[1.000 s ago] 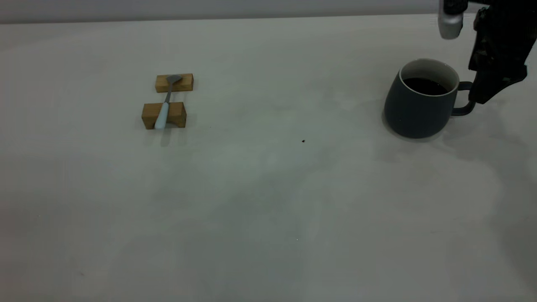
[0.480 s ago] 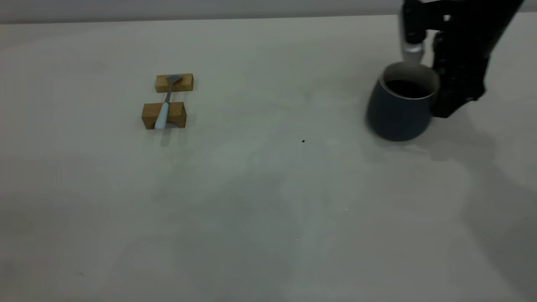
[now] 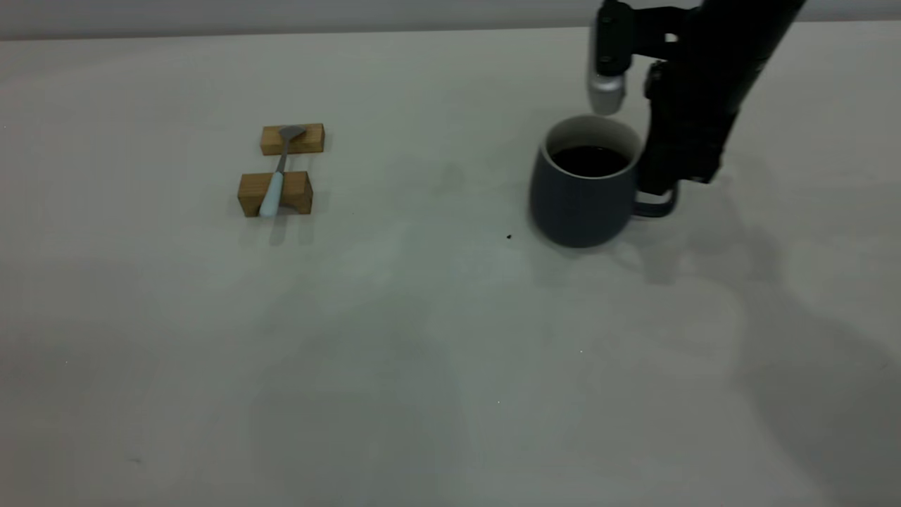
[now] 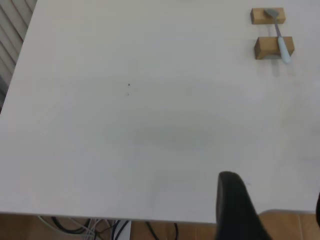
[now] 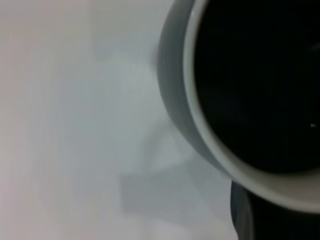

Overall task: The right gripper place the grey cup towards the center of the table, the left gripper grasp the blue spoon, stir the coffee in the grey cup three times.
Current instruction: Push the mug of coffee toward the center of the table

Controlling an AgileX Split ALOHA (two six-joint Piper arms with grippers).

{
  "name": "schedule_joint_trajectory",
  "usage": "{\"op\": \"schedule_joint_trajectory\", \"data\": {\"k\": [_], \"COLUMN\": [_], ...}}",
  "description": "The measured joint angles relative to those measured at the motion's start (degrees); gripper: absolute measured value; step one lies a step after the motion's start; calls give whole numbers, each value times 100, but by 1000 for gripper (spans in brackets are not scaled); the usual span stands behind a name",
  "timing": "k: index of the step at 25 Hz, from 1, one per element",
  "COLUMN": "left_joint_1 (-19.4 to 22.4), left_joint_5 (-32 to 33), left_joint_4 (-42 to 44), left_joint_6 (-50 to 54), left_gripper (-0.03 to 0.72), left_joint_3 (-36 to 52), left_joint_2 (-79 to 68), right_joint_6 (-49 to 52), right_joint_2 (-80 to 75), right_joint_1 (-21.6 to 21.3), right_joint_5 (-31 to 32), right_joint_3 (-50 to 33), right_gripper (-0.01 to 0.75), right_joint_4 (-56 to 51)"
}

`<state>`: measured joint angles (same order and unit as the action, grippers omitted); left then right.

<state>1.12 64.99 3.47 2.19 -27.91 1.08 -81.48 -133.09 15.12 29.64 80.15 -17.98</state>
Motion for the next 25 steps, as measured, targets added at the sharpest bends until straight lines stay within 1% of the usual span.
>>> {"op": "schedule_joint_trajectory", "data": {"k": [5, 9, 14, 19, 21, 25], "left_joint_1": [0, 0, 0, 0, 0, 0], "left_joint_5": [0, 0, 0, 0, 0, 0], "left_joint_4": [0, 0, 0, 0, 0, 0], "left_joint_6": [0, 0, 0, 0, 0, 0], "left_gripper": [463, 463, 463, 463, 463, 463], "left_joint_3": [0, 0, 0, 0, 0, 0], "left_joint_2": [0, 0, 0, 0, 0, 0], "right_joint_6": [0, 0, 0, 44, 87, 112], "right_joint_2": [-38, -63, -96, -96, -96, -71], "right_joint_1": [437, 697, 782, 782, 782, 782], "right_joint_5": [-448, -636, -735, -785, -793, -806], "right_joint_3": [0, -10, -10, -10, -10, -10], "right_gripper": [172, 172, 172, 176, 199, 291], "right_joint_4": [-319, -635, -1247, -1430, -1474, -1538]}}
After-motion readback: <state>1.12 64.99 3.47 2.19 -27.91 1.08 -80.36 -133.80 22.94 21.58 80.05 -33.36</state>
